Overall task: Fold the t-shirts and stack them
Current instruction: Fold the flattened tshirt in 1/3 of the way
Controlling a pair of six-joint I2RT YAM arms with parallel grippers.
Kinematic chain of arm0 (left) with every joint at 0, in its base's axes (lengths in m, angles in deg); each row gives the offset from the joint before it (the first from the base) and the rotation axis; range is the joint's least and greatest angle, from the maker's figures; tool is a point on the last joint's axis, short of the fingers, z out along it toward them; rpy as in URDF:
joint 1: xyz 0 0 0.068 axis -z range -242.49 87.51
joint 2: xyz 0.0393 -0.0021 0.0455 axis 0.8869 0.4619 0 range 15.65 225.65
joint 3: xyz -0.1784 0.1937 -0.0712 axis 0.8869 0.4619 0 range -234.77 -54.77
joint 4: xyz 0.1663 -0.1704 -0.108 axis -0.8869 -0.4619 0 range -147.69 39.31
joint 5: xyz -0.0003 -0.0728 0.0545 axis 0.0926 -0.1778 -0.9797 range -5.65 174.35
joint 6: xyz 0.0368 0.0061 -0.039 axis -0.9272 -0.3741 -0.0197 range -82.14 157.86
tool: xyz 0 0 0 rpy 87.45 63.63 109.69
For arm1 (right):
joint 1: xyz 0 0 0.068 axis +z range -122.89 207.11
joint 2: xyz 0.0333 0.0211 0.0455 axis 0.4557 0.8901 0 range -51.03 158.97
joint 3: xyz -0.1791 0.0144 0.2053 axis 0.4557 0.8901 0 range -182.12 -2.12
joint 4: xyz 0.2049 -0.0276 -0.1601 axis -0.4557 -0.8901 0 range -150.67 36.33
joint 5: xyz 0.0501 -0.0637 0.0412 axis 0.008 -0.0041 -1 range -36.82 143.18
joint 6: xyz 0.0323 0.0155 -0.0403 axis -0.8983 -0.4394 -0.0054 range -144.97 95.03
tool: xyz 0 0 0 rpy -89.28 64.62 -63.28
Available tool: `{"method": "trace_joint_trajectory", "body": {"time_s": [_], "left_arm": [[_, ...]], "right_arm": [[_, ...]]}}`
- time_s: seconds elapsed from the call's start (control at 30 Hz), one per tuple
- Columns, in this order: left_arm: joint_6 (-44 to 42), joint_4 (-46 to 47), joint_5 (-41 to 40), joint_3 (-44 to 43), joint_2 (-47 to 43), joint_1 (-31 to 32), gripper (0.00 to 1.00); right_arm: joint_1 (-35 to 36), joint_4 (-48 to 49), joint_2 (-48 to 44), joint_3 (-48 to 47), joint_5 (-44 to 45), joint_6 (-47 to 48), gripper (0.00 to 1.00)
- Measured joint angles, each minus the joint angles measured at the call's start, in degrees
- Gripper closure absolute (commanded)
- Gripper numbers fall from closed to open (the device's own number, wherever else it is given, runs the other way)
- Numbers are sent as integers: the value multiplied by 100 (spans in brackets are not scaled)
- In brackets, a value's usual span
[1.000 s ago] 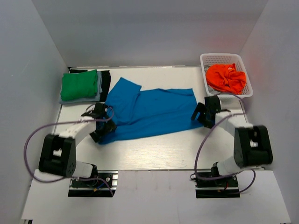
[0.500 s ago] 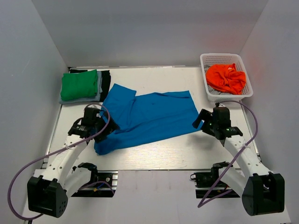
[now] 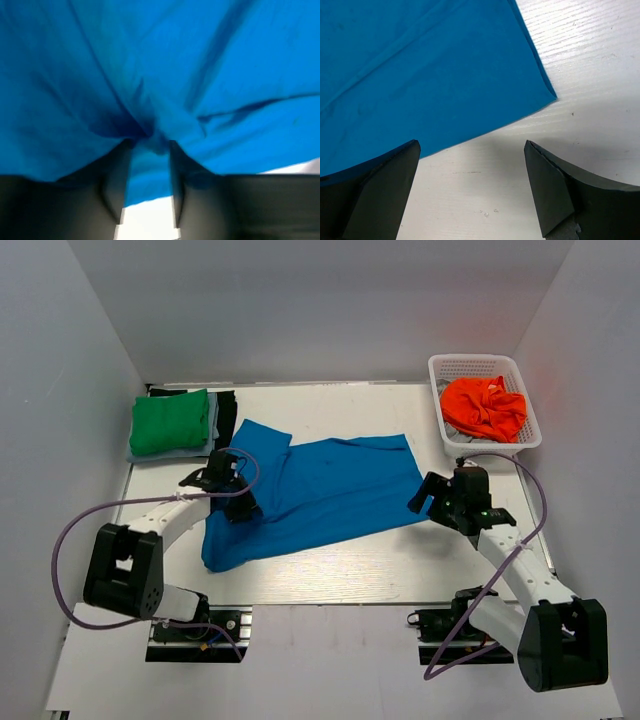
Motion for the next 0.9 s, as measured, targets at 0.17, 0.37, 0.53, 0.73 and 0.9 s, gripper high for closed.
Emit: {"method": "trace_joint_trajectory", "body": {"time_s": [0.17, 0.37, 0.53, 0.73, 0.9], "left_arm": [[-59, 68, -122, -442, 629, 15, 100], [-201, 81, -153, -734, 846, 74, 100], [-455, 173, -146, -977, 911, 179, 100], [-885, 173, -131, -1600, 1624, 393, 100], [-1217, 17, -219, -2120, 2354, 667, 99]], "right_arm": [[-2, -15, 216, -85, 50, 2, 10], [-2, 35, 345, -223, 39, 0, 10], [-2, 83, 374, -225, 37, 0, 10], [-7, 92, 374, -225, 42, 2, 10], [-7, 98, 380, -225, 52, 7, 10]]}}
